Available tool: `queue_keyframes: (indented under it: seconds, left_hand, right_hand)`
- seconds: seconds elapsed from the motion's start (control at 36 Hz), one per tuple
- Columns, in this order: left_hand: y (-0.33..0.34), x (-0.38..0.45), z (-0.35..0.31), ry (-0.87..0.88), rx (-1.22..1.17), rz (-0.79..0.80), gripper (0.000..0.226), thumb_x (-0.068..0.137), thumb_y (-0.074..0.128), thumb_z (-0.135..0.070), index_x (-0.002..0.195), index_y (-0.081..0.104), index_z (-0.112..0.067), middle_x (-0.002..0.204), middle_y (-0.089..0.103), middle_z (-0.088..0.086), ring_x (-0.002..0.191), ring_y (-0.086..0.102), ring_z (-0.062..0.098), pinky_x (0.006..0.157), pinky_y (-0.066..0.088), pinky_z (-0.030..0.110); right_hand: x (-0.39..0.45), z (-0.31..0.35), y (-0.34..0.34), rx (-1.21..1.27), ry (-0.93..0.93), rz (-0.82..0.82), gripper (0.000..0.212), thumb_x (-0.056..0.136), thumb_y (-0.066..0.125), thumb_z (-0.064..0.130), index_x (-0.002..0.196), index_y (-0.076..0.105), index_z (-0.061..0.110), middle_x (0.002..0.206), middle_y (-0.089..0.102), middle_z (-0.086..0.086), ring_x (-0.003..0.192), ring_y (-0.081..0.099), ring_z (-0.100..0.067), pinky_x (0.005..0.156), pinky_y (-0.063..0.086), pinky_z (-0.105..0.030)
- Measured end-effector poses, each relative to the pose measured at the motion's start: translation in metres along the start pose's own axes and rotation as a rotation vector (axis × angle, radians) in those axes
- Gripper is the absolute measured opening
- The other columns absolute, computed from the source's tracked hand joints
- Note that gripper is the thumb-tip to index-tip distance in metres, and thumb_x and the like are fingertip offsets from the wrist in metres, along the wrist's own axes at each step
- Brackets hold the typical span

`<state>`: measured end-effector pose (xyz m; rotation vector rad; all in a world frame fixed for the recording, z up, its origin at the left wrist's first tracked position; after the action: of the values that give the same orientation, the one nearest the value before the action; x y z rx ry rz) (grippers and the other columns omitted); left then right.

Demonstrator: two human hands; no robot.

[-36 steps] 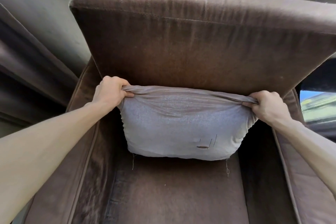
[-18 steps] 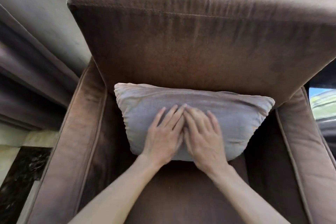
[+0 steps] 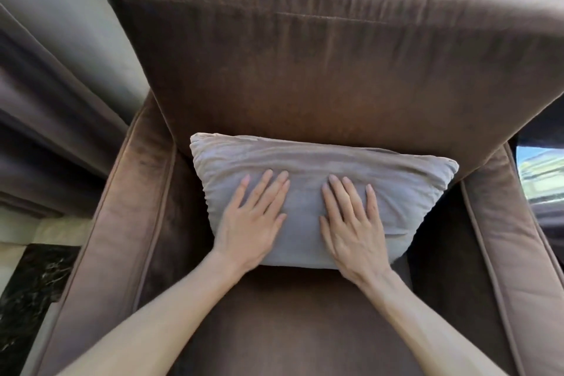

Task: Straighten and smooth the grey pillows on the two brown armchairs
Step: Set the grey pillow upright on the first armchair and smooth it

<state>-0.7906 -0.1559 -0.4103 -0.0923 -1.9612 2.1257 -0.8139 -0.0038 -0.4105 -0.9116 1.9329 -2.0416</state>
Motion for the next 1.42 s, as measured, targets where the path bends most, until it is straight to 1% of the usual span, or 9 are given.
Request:
queue_keyframes:
  seconds: [0.14,0.31,0.47,0.61,0.72,0.86,1.06,1.25,1.42]
  left_hand:
    - [0.015,-0.010,-0.043,0.050,-0.079,-0.001,0.065,0.105,0.034,-0.039,0.158,0.013,-0.006,0.168,0.007,0.008,0.156,0.007,0.020,0.126,0.012,0.042]
    - [0.046,-0.005,-0.004,0.116,0.009,0.075,0.062,0.107,0.034,-0.043,0.160,0.015,-0.018,0.167,0.015,-0.004,0.153,0.019,0.014,0.125,0.010,0.035]
    - [0.038,-0.029,0.027,0.150,0.075,0.065,0.059,0.108,0.030,-0.038,0.160,0.015,-0.015,0.167,0.015,0.000,0.154,0.020,0.016,0.125,0.018,0.040]
    - [0.017,-0.035,0.010,0.119,0.022,0.013,0.057,0.106,0.038,-0.027,0.158,0.022,-0.007,0.166,0.020,0.007,0.154,0.020,0.022,0.123,0.023,0.046]
    - [0.007,-0.035,-0.041,0.206,-0.063,-0.037,0.059,0.104,0.043,-0.030,0.154,0.030,-0.003,0.167,0.017,0.007,0.154,0.017,0.020,0.125,0.017,0.041]
    - [0.044,-0.025,-0.039,0.132,-0.013,0.092,0.068,0.104,0.039,-0.042,0.158,0.016,-0.008,0.167,0.001,0.004,0.155,0.010,0.016,0.126,0.006,0.038]
    - [0.068,-0.033,0.022,0.191,0.178,0.213,0.065,0.107,0.019,-0.049,0.159,-0.005,-0.018,0.165,-0.008,-0.005,0.154,0.001,0.009,0.123,-0.014,0.033]
    - [0.046,-0.053,0.025,0.235,0.084,0.171,0.063,0.105,0.034,-0.038,0.159,0.016,-0.011,0.167,0.014,0.004,0.154,0.020,0.021,0.125,0.014,0.042]
    - [0.034,-0.057,-0.053,0.342,-0.046,0.099,0.064,0.104,0.041,-0.036,0.157,0.022,-0.006,0.167,0.015,0.008,0.155,0.015,0.022,0.124,0.017,0.041]
  right_hand:
    - [-0.017,0.049,0.010,0.014,-0.155,-0.009,0.062,0.104,0.046,0.025,0.158,0.030,0.001,0.169,0.024,-0.013,0.156,0.025,-0.025,0.125,0.021,-0.056]
    - [-0.017,-0.012,0.046,-0.087,-0.154,0.090,0.063,0.108,0.043,0.038,0.162,0.023,0.012,0.170,0.023,-0.001,0.155,0.026,-0.016,0.126,0.024,-0.042]
    - [-0.031,-0.036,0.037,-0.150,-0.152,0.155,0.061,0.110,0.031,0.038,0.164,0.015,0.012,0.172,0.014,-0.001,0.157,0.022,-0.018,0.127,0.020,-0.043]
    - [-0.037,-0.002,0.001,0.003,-0.100,0.018,0.056,0.098,0.053,0.015,0.151,0.045,0.000,0.162,0.039,-0.013,0.149,0.039,-0.030,0.120,0.029,-0.061]
    - [-0.042,0.052,-0.007,0.131,-0.256,-0.025,0.055,0.091,0.052,0.013,0.144,0.055,0.000,0.156,0.048,-0.015,0.145,0.045,-0.029,0.119,0.034,-0.056]
    - [-0.040,0.044,0.042,0.075,-0.201,0.160,0.064,0.100,0.048,0.022,0.160,0.031,0.009,0.169,0.027,-0.007,0.155,0.027,-0.022,0.127,0.022,-0.044]
    - [-0.057,-0.033,0.073,-0.082,-0.159,0.295,0.063,0.107,0.033,0.042,0.163,0.019,0.016,0.169,0.016,0.004,0.152,0.034,-0.017,0.124,0.025,-0.038]
    - [-0.080,-0.036,0.039,-0.112,-0.148,0.302,0.061,0.103,0.046,0.033,0.158,0.035,0.007,0.166,0.032,-0.006,0.151,0.038,-0.026,0.121,0.030,-0.053]
    - [-0.071,0.040,0.016,-0.006,-0.254,0.151,0.056,0.093,0.056,0.020,0.144,0.054,-0.001,0.153,0.051,-0.015,0.140,0.050,-0.030,0.117,0.038,-0.053]
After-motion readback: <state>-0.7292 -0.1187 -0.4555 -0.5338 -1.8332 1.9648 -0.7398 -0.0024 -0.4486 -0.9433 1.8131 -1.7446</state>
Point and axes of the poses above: each hand's wrist, its own x-axis towards the middle knuckle, its own y-axis out of the palm, z = x × y, the point moved 10 cm from there along x, towards the middle knuckle
